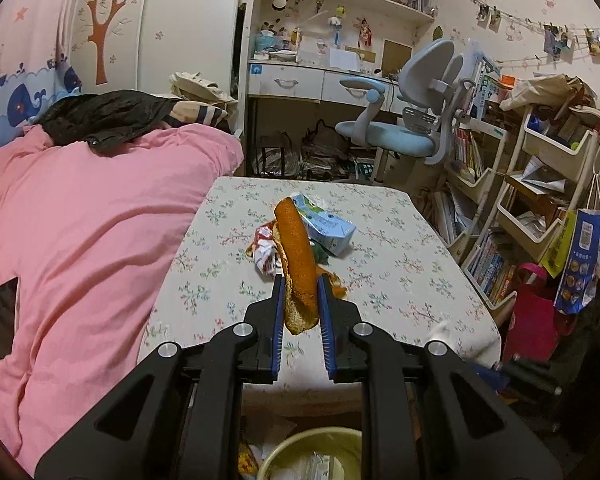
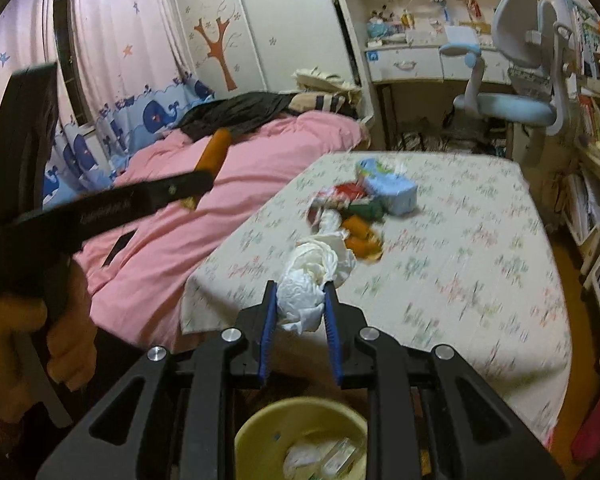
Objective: Collect trash
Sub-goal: 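Carry dough stick and tissue to the yellow bin and open both tools, then raise both open tools back over the table, then move both tools toward the red snack bag and milk carton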
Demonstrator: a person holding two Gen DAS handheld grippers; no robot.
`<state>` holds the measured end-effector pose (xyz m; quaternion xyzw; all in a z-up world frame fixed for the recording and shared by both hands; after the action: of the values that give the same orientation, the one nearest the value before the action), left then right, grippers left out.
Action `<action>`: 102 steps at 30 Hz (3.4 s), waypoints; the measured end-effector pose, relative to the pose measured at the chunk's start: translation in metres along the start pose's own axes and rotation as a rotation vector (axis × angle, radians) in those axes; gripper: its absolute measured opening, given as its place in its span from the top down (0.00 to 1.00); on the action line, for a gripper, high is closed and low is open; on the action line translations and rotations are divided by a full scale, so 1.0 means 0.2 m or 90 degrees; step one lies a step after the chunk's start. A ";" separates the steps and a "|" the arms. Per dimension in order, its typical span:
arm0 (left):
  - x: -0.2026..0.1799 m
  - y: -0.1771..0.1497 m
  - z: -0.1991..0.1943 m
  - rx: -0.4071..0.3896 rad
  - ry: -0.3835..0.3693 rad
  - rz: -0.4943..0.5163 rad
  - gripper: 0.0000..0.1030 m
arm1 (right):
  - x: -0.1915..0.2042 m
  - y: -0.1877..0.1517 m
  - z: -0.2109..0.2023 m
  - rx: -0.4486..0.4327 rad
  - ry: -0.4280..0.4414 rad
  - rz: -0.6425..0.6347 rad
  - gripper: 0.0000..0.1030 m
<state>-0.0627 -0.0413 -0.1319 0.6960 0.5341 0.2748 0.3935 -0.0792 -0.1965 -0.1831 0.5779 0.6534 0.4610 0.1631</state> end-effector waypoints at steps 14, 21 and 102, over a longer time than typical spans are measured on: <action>-0.09 -0.17 -0.13 0.037 -0.008 0.009 0.85 | 0.11 -0.34 -0.03 0.122 0.034 0.053 0.50; -0.13 -0.23 -0.16 0.061 -0.012 0.011 0.85 | 0.00 -0.29 -0.12 0.047 -0.021 0.102 0.35; 0.37 0.36 0.45 0.010 0.124 -0.105 0.16 | -0.21 0.48 0.07 -0.158 -0.212 -0.095 0.07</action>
<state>0.0678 -0.0009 -0.1229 0.6228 0.6275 0.3035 0.3553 0.0013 -0.2372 -0.1277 0.5715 0.5966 0.4229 0.3724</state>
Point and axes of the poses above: each gripper's, at about its wrist camera, not at the fingertips, and z roughly the way its jaws point, x to its left, y to its top, the point moved 3 cm from there along z, roughly the way its jaws point, and after that the axes turned 6 degrees about y, right-handed, at the moved point
